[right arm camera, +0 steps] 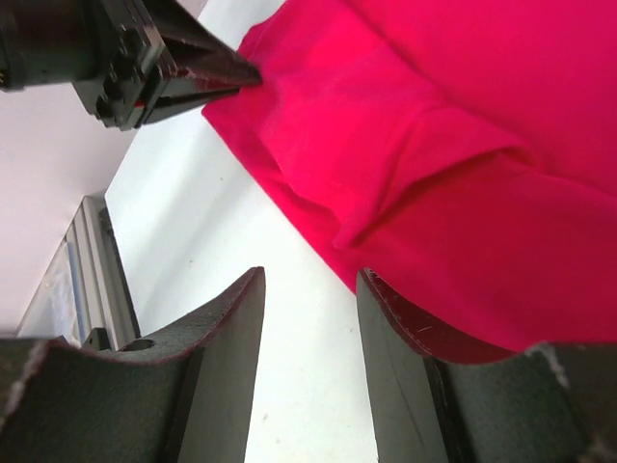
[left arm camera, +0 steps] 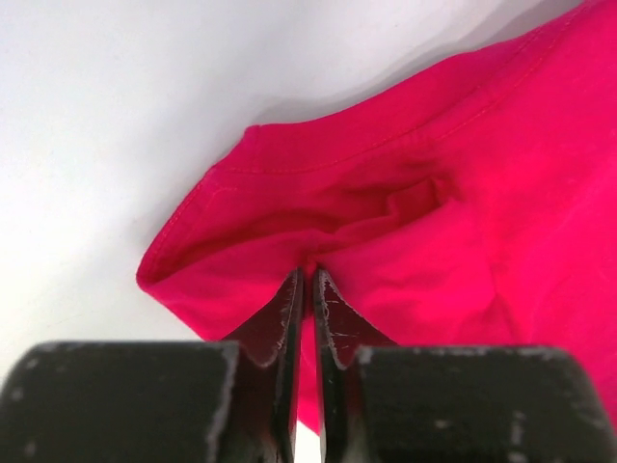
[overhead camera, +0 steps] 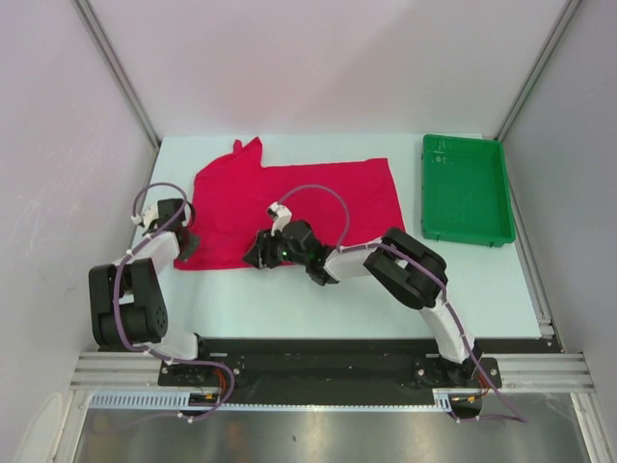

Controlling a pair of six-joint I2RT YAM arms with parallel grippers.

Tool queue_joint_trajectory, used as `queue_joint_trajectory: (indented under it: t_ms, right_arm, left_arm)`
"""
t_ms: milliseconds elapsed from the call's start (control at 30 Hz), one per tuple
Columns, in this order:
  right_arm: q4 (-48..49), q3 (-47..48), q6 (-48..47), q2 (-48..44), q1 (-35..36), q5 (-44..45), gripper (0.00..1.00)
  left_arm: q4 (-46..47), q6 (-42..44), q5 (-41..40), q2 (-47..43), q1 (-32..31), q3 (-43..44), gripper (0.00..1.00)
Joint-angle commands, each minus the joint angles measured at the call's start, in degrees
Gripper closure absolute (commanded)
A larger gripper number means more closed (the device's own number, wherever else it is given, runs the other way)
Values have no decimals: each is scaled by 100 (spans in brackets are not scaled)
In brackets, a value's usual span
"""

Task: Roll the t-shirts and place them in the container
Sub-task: Fold the T-shirt at the center of the board.

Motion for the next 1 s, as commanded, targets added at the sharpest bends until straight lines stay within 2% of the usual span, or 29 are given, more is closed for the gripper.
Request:
queue_joint_trajectory:
  t_ms: [0, 433, 533, 667, 767, 867, 967]
  right_arm:
    - [353, 438, 268, 336, 39, -38, 53]
    - [291, 1010, 716, 952, 65, -240, 57]
    - [221, 1229, 778, 1058, 65, -222, 65]
    - [98, 1423, 787, 1128, 56, -170, 85]
    - [-16, 1546, 726, 1093, 21, -126, 94]
    - [-130, 1625, 655, 1076, -58, -64, 100]
    - [-183, 1669, 629, 1058, -146, -64, 100]
  left_arm:
    - [129, 70, 61, -44, -51, 229, 90]
    - [32, 88, 263, -246, -95, 431, 98]
    - [32, 114, 289, -263, -86, 475, 99]
    - [49, 132, 342, -272, -95, 563, 100]
    - [120, 176, 377, -255, -104, 642, 100]
    - [322, 194, 483, -237, -113, 660, 100]
    - [506, 202, 579, -167, -113, 764, 100]
